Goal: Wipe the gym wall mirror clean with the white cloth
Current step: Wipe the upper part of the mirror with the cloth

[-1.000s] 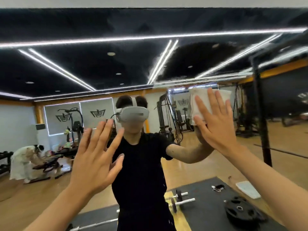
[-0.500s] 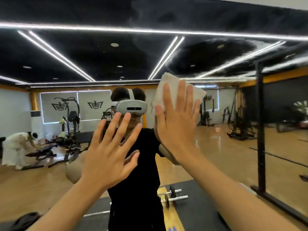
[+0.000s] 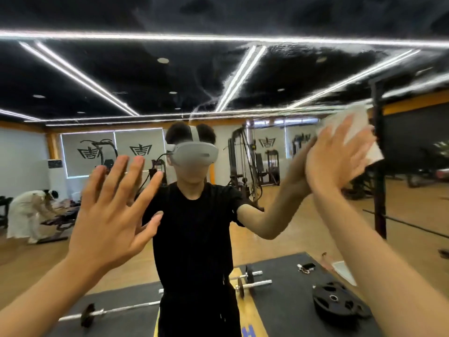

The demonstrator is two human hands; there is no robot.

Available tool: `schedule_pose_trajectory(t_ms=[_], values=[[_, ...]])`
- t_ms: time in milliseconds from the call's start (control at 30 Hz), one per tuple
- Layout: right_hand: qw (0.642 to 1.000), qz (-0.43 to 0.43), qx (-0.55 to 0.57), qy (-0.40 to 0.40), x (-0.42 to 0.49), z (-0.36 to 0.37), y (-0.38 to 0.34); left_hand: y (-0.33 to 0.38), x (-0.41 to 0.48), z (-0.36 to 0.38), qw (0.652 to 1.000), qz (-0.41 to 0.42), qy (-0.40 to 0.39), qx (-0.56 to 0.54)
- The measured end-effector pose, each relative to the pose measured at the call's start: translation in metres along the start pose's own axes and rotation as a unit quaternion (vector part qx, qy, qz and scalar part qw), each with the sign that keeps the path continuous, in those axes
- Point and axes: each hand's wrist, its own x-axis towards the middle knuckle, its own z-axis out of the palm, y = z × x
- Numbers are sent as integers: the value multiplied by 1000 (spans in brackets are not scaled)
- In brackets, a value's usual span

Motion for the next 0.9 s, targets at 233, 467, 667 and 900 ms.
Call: schedule_pose_trajectory(t_ms=[233, 467, 667, 900], values=[[912, -378, -26, -160, -179, 27, -50, -5, -1, -2, 1000, 14, 0, -23], [903, -412, -64, -101, -31, 0, 61, -4, -4, 8, 1000, -5, -1, -23], [998, -56, -21, -27, 22, -14, 70, 1, 0, 4, 999, -4, 12, -33], [975, -202, 25, -94, -171, 23, -22, 1, -2, 1, 1000, -9, -10, -26]])
